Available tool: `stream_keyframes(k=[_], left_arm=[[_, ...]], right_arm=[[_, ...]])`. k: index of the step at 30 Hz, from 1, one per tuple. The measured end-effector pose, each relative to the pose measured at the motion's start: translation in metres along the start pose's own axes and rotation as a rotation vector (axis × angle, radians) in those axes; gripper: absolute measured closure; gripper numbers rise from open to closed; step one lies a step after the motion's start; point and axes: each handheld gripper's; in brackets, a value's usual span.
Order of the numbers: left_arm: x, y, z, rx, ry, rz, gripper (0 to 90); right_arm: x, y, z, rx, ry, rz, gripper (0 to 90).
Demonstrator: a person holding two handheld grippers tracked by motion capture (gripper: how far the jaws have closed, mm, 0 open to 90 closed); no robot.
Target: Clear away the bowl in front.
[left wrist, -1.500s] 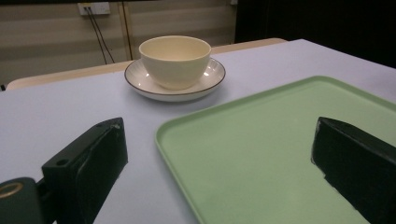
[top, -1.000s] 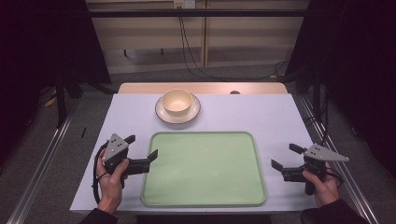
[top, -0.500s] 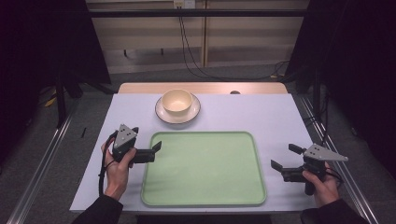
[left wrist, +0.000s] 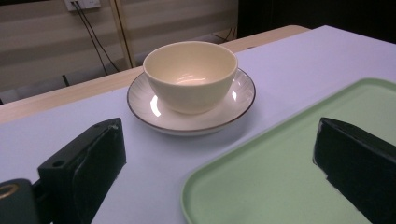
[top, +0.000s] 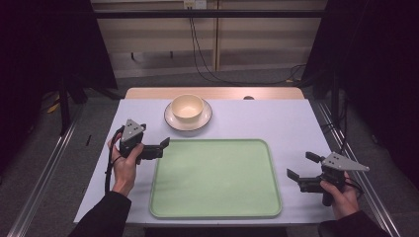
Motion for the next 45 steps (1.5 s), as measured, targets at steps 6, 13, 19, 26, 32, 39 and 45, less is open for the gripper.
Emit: stream_keyframes(k=[6,13,19,26,32,39,45], left_arm=[[0.01,-0.011,-0.003,0.006,0.01,0.026,2.7],[0.021,-0.022,-0.011,-0.001,-0.01,0.023,2.8],[0.025,-0.032,-0.015,-0.008,-0.005,0.017,3.4],[0.03,-0.044,-0.018,-0.015,-0.02,-0.012,3.7],[0.035,-0.059,-0.024,-0.024,-0.004,-0.035,4.0],[0.04,-0.075,-0.034,0.007,0.049,-0.063,7.2],[0.044,-0.088,-0.038,0.002,0.043,-0.1,9.4]], right_arm=[[0.0,0.0,0.0,0.0,-0.005,0.002,2.0],[0.0,0.0,0.0,-0.002,-0.007,0.007,1.9],[0.0,0.0,0.0,-0.002,-0.008,0.007,1.8],[0.0,0.0,0.0,-0.001,-0.007,0.005,1.8],[0.0,0.0,0.0,0.002,-0.013,0.005,1.6],[0.0,0.0,0.0,0.0,-0.014,0.006,1.6],[0.0,0.001,0.0,0.004,-0.012,0.007,1.7]])
Point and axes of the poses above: each handheld gripper's, and its own axes: y roughly backward along the jaws, x roughly out of its top, z roughly to its right, and after that the axes turned 11 degrees about -y, right-handed
